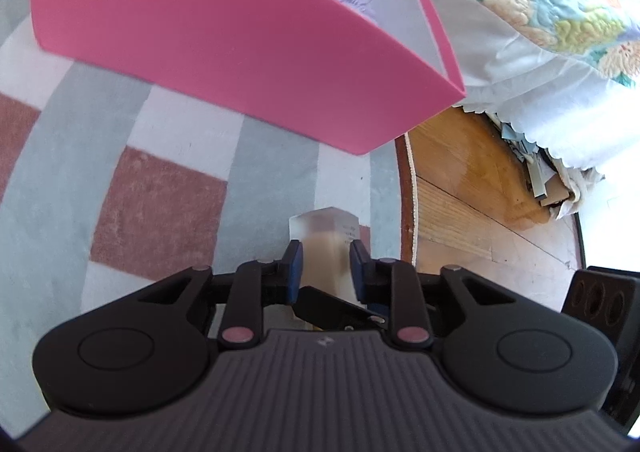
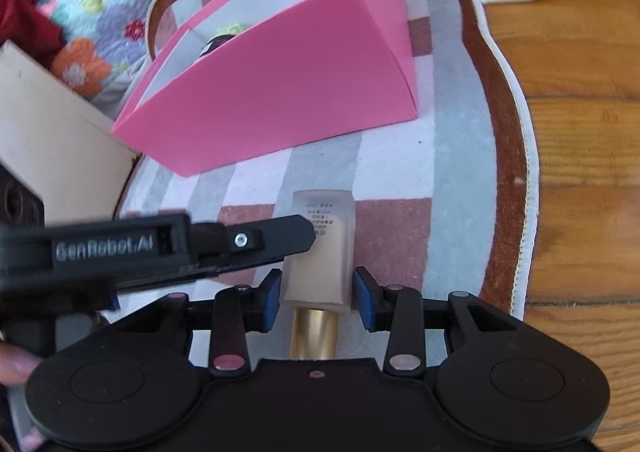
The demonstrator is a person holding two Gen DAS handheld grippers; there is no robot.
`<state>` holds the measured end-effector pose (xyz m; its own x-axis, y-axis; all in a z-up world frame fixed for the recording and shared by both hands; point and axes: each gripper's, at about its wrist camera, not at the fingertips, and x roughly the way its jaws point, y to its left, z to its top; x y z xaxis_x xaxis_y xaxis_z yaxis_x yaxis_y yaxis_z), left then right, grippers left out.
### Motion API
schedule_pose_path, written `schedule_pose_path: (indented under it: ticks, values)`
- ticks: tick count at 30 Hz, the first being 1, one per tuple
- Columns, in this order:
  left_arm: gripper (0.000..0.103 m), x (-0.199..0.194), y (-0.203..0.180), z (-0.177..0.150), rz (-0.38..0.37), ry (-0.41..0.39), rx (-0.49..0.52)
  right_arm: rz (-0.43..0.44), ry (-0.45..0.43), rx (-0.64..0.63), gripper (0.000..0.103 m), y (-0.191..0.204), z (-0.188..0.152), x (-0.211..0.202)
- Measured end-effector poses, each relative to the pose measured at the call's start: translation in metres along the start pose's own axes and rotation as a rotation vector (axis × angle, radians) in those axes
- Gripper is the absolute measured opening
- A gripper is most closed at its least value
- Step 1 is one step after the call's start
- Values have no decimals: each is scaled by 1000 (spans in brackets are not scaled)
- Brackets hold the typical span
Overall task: Organize objects
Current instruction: 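Lift the foundation bottle off the mat with the left tool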
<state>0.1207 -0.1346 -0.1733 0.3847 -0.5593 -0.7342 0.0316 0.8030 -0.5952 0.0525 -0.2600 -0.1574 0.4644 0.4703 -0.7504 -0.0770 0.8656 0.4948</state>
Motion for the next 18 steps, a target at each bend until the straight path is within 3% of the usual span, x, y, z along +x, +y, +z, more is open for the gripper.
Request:
schedule_pose_path:
  ticks: [3,8,11,15,18]
  values:
    - [37,3,3,-2,3,11,-26,-14,4,-6,43,0,-1,-2]
    - [39,13,4,-4,-31,57,-51,27,-3,47,42,-12,-3,-3]
    - [38,14,3,-10,-31,39,-74,47,-19,31,43,-15,-7,-4]
    - [37,9,-4,-15,-2,62,-46,-11,7,-25,43,1,-9,-7]
    - [37,-3,-8,-16,20,80,-20,-20,38,2,43,8,-11,-11]
